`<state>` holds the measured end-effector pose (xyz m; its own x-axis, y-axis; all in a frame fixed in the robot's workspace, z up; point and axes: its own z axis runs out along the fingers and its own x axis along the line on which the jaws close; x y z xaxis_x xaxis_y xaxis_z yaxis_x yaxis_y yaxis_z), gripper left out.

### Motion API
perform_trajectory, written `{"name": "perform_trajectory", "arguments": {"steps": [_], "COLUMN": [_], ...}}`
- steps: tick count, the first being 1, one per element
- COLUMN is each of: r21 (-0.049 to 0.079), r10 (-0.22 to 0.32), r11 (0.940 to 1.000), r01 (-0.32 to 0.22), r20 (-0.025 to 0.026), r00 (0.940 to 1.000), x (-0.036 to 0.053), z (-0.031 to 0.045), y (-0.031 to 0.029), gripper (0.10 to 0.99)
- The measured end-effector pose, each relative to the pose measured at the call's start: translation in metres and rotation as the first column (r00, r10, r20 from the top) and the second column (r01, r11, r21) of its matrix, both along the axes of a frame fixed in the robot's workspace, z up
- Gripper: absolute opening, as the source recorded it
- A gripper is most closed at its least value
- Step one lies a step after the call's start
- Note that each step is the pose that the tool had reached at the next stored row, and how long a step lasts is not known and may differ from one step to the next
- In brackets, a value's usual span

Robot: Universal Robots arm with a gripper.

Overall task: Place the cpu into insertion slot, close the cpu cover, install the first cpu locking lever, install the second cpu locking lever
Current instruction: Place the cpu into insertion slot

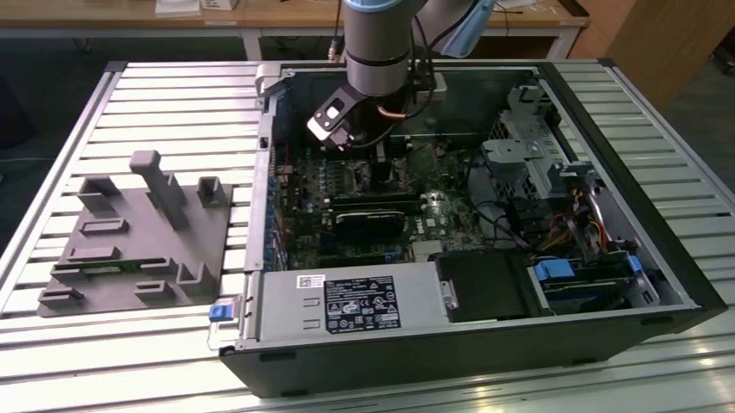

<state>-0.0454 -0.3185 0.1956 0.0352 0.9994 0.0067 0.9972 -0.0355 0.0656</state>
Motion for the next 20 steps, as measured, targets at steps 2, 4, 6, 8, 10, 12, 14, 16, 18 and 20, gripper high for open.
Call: {"name": "perform_trajectory", "arguments": {"steps": [2, 4, 6, 8, 10, 12, 14, 16, 18, 20], "r21": [0.0, 0.0, 0.0, 0.0, 0.0, 0.0, 0.0, 0.0, 0.0, 0.0], "r10": [0.0, 0.0, 0.0, 0.001, 0.001, 0.001, 0.002, 0.017, 0.033, 0.035], "r11": [1.0, 1.0, 1.0, 1.0, 1.0, 1.0, 1.0, 0.9999, 0.9995, 0.9994], "r01": [0.0, 0.0, 0.0, -0.001, -0.001, -0.001, -0.002, -0.017, -0.033, -0.035], "r20": [0.0, 0.0, -0.0001, -0.0002, -0.0001, 0.0, -0.0001, -0.0001, -0.0001, -0.0001], "r00": [1.0, 1.0, 1.0, 1.0, 1.0, 1.0, 1.0, 0.9999, 0.9995, 0.9994], "x": [0.0, 0.0, 0.0002, 0.0006, 0.0007, 0.0007, 0.0007, 0.0007, 0.0008, 0.0013], "z": [0.0003, 0.0004, 0.0005, 0.0004, 0.0003, 0.0003, 0.0003, 0.0001, 0.0, -0.0001], "y": [0.0, 0.0, -0.0001, -0.0005, -0.0013, -0.0018, -0.0018, -0.0019, -0.0019, -0.0019], "gripper": [0.537, 0.537, 0.537, 0.537, 0.537, 0.537, 0.537, 0.537, 0.537, 0.537]}}
